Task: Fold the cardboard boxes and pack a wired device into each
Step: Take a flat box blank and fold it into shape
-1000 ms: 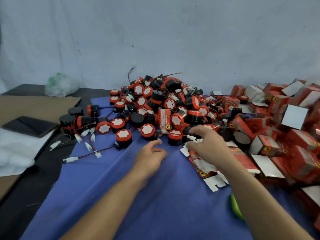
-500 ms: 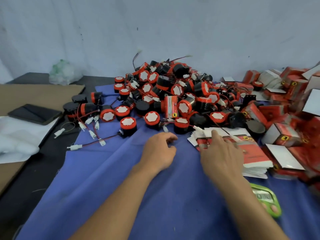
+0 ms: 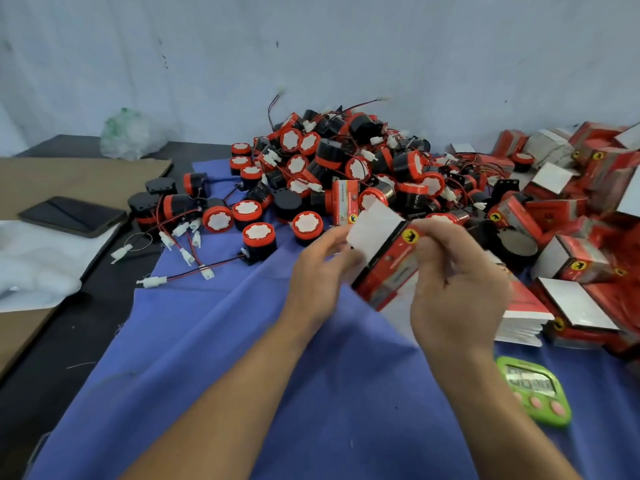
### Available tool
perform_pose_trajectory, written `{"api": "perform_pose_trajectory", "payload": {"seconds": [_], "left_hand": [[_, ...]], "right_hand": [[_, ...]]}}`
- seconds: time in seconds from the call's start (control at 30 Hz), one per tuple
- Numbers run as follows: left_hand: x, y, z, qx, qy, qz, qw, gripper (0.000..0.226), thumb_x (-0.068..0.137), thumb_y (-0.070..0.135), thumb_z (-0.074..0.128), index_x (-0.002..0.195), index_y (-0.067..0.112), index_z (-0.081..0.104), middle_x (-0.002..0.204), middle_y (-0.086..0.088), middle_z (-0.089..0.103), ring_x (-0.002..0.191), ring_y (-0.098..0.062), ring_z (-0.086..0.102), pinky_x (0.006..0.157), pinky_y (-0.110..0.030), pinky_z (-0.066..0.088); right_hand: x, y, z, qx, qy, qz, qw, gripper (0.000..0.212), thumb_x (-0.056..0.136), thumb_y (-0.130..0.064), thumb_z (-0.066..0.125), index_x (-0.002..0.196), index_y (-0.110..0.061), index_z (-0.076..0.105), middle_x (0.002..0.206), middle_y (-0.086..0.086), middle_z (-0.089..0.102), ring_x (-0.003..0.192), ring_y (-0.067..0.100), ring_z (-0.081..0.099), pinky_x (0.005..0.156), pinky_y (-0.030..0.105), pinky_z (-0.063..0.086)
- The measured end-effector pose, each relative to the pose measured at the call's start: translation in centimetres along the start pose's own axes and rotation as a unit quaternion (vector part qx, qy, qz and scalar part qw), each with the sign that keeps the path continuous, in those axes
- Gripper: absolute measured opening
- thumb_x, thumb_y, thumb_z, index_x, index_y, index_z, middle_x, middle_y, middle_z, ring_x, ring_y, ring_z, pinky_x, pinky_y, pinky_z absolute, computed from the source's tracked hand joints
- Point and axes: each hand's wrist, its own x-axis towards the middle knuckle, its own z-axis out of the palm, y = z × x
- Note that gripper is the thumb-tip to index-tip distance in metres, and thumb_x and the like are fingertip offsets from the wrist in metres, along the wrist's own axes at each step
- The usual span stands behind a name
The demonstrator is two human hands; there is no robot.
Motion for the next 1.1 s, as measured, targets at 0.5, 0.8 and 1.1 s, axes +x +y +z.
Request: {"api": "perform_pose_trajectory", "payload": {"seconds": [0.5, 0.8, 1.1], "left_hand": [[0.2, 1.0, -3.7, -0.276, -0.151, -0.242, 0.918, 0.032, 0.073, 0.011, 0.066, 0.1, -0.004, 0.069, 0.109, -0.023, 0.067, 0.088, -0.031, 0.066, 0.089, -0.041, 0.051], [0.5, 0.8, -3.6, -0.33, -0.111, -0.242, 0.906, 0.035, 0.072, 0.02, 0.064, 0.096, -0.001, 0.079, 0.1, -0.019, 0.073, 0.085, -0.029, 0.069, 0.091, -0.042, 0.053], [-0.8, 1.0, -2.7, -0.276, -0.132, -0.127, 0.943, 0.041, 0.077, 0.047, 0.075, 0.107, 0.02, 0.082, 0.119, -0.019, 0.071, 0.108, -0.032, 0.068, 0.097, -0.044, 0.057]], "right_hand": [[-0.4, 2.7, 0.7, -0.147, -0.179, 0.14, 0.963, 0.043, 0.095, -0.043, 0.066, 0.137, -0.04, 0.056, 0.117, -0.009, 0.051, 0.116, 0.016, 0.048, 0.089, 0.028, 0.033], [-2.1, 1.2, 1.9, 0.006, -0.344, 0.185, 0.92, 0.061, 0.085, -0.065, 0.061, 0.142, -0.058, 0.041, 0.107, -0.041, 0.056, 0.099, -0.018, 0.055, 0.074, 0.009, 0.039], [-2.0, -0.6, 1.9, 0.059, -0.306, 0.08, 0.947, 0.062, 0.065, -0.045, 0.072, 0.117, -0.06, 0.042, 0.148, -0.038, 0.037, 0.131, -0.012, 0.043, 0.093, 0.003, 0.037]]}}
